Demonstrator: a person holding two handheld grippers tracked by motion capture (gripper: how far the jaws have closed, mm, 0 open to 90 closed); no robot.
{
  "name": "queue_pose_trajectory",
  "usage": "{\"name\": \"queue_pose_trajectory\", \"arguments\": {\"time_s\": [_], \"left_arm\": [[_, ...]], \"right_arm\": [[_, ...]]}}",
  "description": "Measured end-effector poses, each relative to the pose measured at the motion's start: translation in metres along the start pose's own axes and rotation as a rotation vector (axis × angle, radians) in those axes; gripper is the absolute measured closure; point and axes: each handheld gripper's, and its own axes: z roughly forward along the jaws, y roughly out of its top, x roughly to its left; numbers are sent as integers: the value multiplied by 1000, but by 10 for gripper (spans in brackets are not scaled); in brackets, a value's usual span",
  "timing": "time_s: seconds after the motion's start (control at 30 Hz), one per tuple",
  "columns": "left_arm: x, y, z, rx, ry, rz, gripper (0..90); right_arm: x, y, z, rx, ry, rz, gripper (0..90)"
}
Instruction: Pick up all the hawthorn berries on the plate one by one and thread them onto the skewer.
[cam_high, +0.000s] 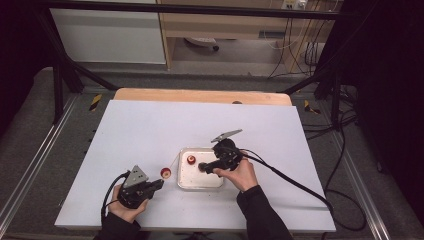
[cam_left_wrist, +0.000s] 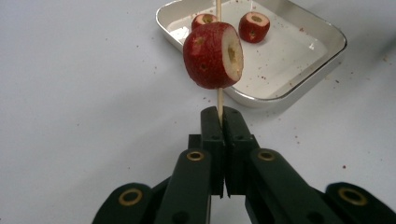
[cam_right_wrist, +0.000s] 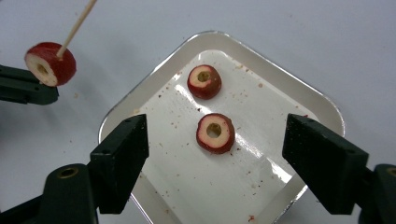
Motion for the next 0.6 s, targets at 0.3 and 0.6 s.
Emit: {"name": "queue_pose_trajectory", "arguments": {"time_s": [0.3,0.6], "left_arm": [[3,-3,-2,14,2,14,883],[3,-4,-1,20,-3,16,883]], "right_arm": [[4,17,23,209,-31,-37,350],[2,32,38,292,-34,-4,462]]}}
